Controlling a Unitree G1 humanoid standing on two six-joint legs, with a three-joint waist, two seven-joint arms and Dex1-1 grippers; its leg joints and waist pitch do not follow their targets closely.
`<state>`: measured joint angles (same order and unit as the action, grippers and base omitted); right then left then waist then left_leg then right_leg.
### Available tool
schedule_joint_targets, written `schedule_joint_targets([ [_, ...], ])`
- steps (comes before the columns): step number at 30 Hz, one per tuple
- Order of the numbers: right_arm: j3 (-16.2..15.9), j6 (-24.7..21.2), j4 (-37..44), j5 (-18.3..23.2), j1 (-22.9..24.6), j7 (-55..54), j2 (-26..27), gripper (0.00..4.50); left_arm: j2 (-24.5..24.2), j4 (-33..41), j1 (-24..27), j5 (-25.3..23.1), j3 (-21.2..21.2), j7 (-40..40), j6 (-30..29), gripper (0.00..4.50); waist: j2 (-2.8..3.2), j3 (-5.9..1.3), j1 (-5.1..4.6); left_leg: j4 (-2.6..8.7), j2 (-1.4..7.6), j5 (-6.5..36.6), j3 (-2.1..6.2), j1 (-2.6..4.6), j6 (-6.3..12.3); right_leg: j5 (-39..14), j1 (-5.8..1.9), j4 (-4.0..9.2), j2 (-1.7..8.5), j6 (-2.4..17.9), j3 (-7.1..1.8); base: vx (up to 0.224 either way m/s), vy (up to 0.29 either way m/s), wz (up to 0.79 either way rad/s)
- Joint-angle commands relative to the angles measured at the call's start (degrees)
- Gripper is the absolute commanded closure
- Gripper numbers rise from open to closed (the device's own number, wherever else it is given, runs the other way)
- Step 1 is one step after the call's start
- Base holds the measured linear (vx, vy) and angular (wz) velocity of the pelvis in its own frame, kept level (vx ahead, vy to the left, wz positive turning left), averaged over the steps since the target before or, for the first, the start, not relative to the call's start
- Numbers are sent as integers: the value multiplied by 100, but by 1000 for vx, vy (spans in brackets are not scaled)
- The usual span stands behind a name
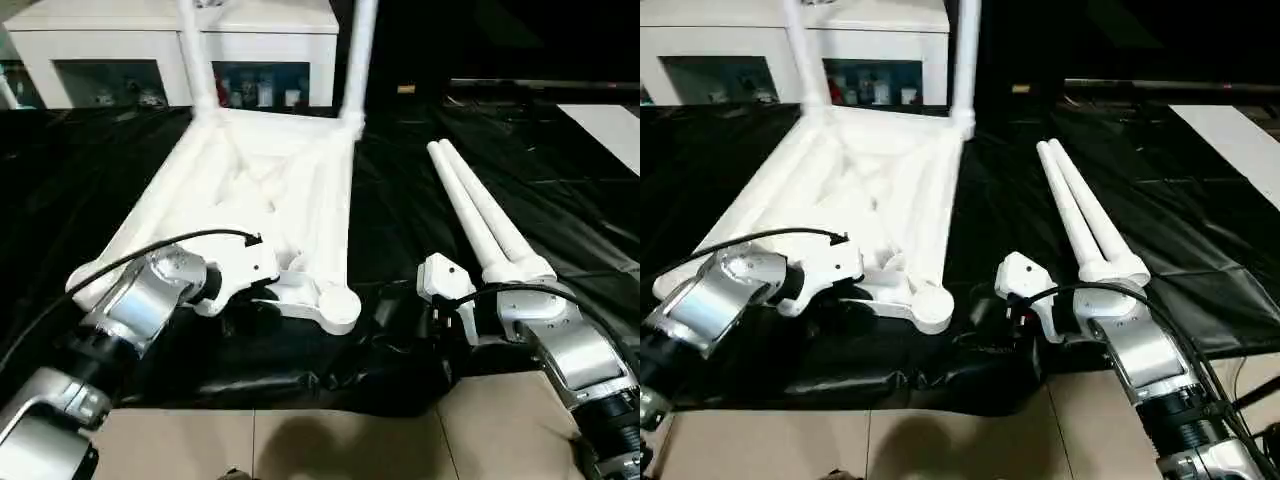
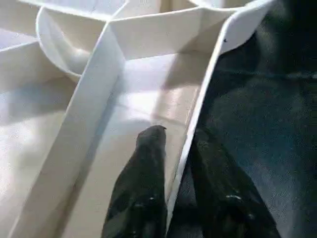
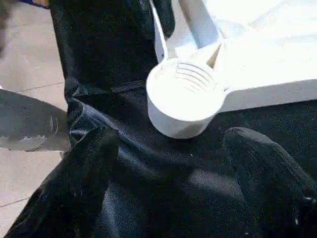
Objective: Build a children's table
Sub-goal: Rotate table base
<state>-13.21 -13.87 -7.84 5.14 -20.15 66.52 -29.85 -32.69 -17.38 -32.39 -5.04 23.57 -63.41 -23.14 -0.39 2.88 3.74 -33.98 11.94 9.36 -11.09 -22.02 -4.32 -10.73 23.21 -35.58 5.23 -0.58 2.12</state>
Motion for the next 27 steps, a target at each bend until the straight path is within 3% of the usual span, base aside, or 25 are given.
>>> schedule_joint_targets([
  [1,54,-77,159,92,49,-37,-85,69,-111,155,170,-53,-171,272,-434,388,36,-401,31,381,88,1191,70,92,208,-381,-297,334,191,1455,-131,0,0,0],
  [2,55,-89,171,97,59,-50,-87,69,-128,298,258,-92,-177,327,-638,391,69,-397,28,379,82,1226,70,100,209,-434,-287,341,189,1462,-133,0,0,0],
  [6,72,-83,160,104,70,-103,-81,69,-121,763,596,-302,-316,841,-1462,406,59,-373,-36,402,96,1469,77,104,155,-790,-288,380,189,1431,-133,0,0,0],
  [9,73,-91,154,110,63,-109,-70,69,-99,843,671,-395,-424,1100,-1654,423,14,-347,-70,410,74,1622,80,89,129,-1287,-279,430,187,1278,-132,0,0,0],
  [10,64,-103,151,116,53,-112,-56,69,-82,867,697,-417,-520,1263,-1663,425,-33,-342,-85,415,68,1658,89,74,127,-1495,-285,450,189,1185,-128,0,0,0],
  [11,60,-106,149,117,48,-113,-53,69,-70,877,699,-394,-557,1299,-1661,428,-6,-336,-97,421,60,1673,102,58,108,-1654,-288,452,195,1110,-124,0,0,0],
  [12,53,-104,139,117,40,-112,-49,69,-83,871,698,-399,-553,1314,-1571,434,-6,-336,-97,421,60,1673,102,58,108,-1654,-288,452,195,1110,-124,0,0,0],
  [13,41,-99,121,116,25,-112,-41,69,-104,854,694,-407,-548,1337,-1430,439,-15,-327,-118,440,50,1714,131,24,89,-1943,-299,475,196,956,-100,0,0,0],
  [15,18,-74,54,109,-28,-118,-8,69,-146,753,675,-427,-543,1424,-1050,443,-7,-345,-112,430,44,1741,146,42,79,-1969,-281,491,198,907,-104,0,0,0],
  [20,17,-22,-56,113,-103,-166,42,69,-105,510,611,-396,-632,1700,-238,447,-24,-352,-71,394,43,1648,119,104,170,-1474,-231,477,178,1125,-116,0,0,0],
  [23,9,-11,-80,108,-114,-204,76,69,-13,130,492,-266,-763,1816,622,447,-23,-369,-9,392,57,1536,113,112,191,-1259,-236,451,173,1168,-117,0,0,0],
  [27,-8,-11,-67,114,-99,-247,104,69,-75,-327,374,-321,-626,1761,1719,447,2,-381,57,391,60,1478,115,123,181,-955,-234,419,173,1239,-119,0,0,0],
])
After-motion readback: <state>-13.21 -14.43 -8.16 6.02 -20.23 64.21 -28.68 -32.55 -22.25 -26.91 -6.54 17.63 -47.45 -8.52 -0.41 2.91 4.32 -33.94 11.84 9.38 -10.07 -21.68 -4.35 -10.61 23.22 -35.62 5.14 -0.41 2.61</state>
